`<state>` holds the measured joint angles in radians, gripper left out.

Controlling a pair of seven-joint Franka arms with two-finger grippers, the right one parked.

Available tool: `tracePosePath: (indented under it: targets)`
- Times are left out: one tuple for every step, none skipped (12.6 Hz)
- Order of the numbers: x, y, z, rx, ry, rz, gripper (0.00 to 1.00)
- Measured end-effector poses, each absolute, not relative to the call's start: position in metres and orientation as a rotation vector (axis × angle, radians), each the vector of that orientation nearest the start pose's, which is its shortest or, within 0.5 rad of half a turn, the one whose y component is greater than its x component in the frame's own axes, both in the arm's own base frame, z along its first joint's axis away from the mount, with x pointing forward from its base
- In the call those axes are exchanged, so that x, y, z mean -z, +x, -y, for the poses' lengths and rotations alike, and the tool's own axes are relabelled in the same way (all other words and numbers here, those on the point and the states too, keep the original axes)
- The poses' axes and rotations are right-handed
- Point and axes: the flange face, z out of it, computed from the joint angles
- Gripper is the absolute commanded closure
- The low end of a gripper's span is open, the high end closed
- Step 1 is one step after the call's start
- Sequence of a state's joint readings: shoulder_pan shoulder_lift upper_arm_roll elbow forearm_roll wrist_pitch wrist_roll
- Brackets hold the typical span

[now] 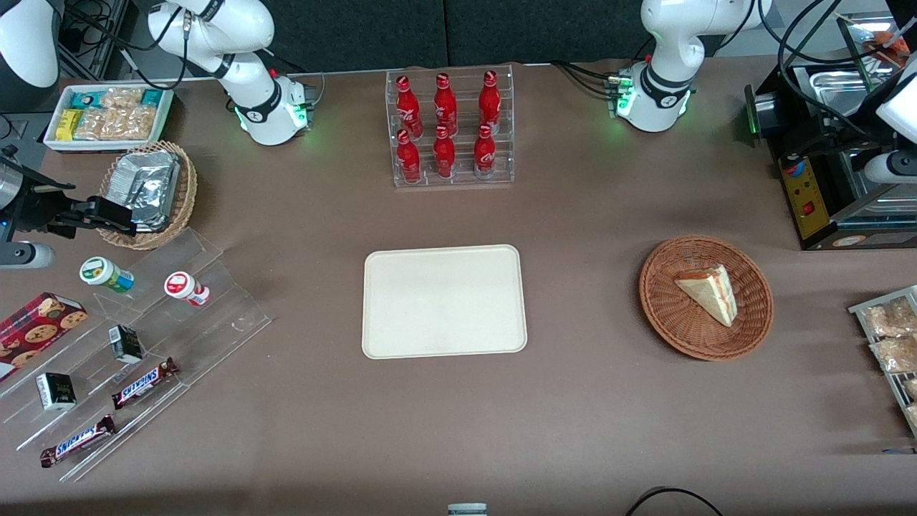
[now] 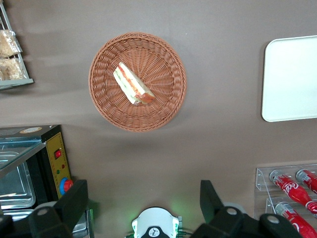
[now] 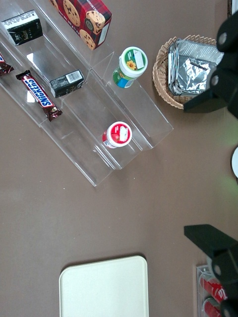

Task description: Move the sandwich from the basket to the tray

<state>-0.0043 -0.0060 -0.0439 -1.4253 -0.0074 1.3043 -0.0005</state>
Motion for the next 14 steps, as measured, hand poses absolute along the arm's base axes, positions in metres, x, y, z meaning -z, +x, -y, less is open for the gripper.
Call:
tracePosePath:
  targets:
    - [-0.673, 0.522, 0.026, -0.181, -3.138, -0.076, 0.00]
    - [-0.673, 0.522, 0.026, -0.181, -3.137, -0.075, 0.00]
    - [-0.672, 0.522, 0.025, -0.181, -3.136, -0.074, 0.00]
    - [-0.670, 0.523, 0.024, -0.188, -3.131, -0.068, 0.00]
    - [-0.665, 0.525, 0.021, -0.205, -3.115, -0.046, 0.00]
    - [-0.656, 0.528, 0.017, -0.228, -3.091, 0.005, 0.00]
    - [-0.644, 0.534, 0.014, -0.254, -3.072, 0.082, 0.00]
    - [-0.631, 0.542, 0.011, -0.268, -3.059, 0.147, 0.00]
    - [-0.615, 0.551, 0.005, -0.274, -3.049, 0.210, 0.00]
    - [-0.597, 0.560, -0.002, -0.267, -3.042, 0.284, 0.00]
    - [-0.578, 0.567, -0.011, -0.254, -3.029, 0.386, 0.00]
    - [-0.559, 0.572, -0.016, -0.235, -3.009, 0.505, 0.00]
    - [-0.538, 0.576, -0.018, -0.210, -2.990, 0.607, 0.00]
    - [-0.515, 0.579, -0.017, -0.184, -2.975, 0.681, 0.00]
